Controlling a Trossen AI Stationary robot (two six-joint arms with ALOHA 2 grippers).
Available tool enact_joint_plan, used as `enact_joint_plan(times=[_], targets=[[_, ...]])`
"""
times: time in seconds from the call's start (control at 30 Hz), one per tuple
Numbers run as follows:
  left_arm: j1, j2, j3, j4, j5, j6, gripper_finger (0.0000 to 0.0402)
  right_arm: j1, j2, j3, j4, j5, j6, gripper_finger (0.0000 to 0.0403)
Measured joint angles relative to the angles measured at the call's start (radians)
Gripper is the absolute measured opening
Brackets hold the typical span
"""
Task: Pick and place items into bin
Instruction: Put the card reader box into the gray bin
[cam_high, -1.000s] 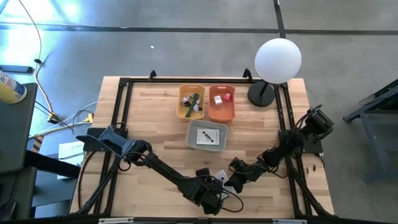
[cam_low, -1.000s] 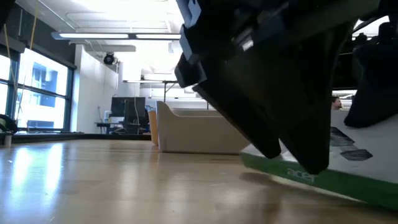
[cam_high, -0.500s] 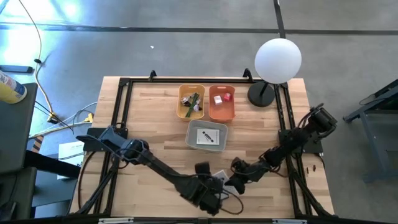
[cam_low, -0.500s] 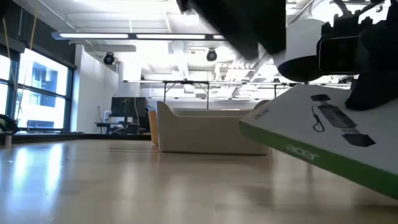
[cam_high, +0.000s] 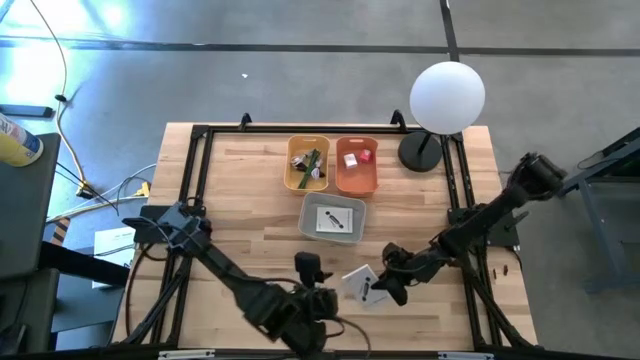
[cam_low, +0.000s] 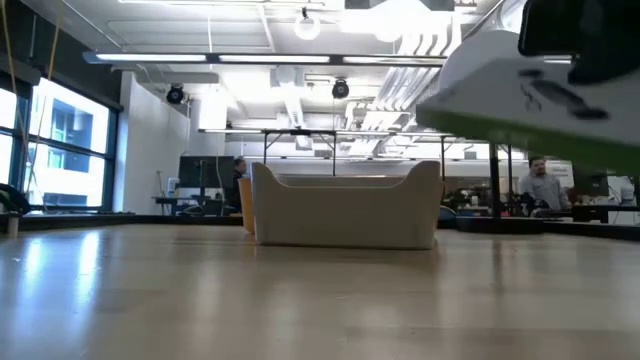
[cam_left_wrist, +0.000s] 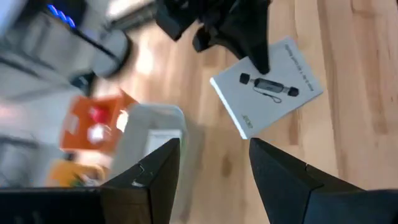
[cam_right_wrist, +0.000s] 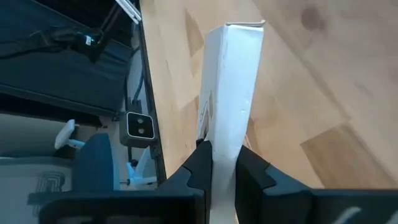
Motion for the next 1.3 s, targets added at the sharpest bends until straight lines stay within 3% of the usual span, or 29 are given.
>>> enact_joint_plan(times=[0.23, 0.43, 0.6, 0.8, 1.03, 1.2, 1.3], targets=[[-0.012, -0.061, 0.0, -0.006, -0.093, 0.195, 0.0182, -0.061, -0.199, 0.0, -0.177, 0.0, -0.097, 0.0027], [0.002, -0.088, 0.0, -0.053, -0.159, 0.571, 0.0182, -0.185, -0.349, 0.0, -0.32, -0.057, -0.186, 0.0033], [0.014, -0.1, 0.0, -0.038, -0.334, 0.495, 0.0182, -0.327, -0.434, 0.001, -0.413, -0.156, -0.284, 0.0026], [0.079, -0.136, 0.001, -0.065, -0.356, 0.386, 0.0182, -0.505, -0.463, 0.001, -0.408, -0.284, -0.386, 0.0031], [0.177, -0.163, 0.001, 0.158, -0.181, 0.442, 0.0182, -0.683, -0.463, 0.001, -0.411, -0.502, -0.527, 0.0026], [0.269, -0.17, 0.0, 0.454, 0.124, 0.732, 0.0182, -0.785, -0.463, 0.002, -0.408, -0.642, -0.609, 0.0031], [0.323, -0.173, 0.001, 0.537, 0.291, 0.8, 0.0182, -0.846, -0.461, 0.002, -0.409, -0.717, -0.656, 0.0037]])
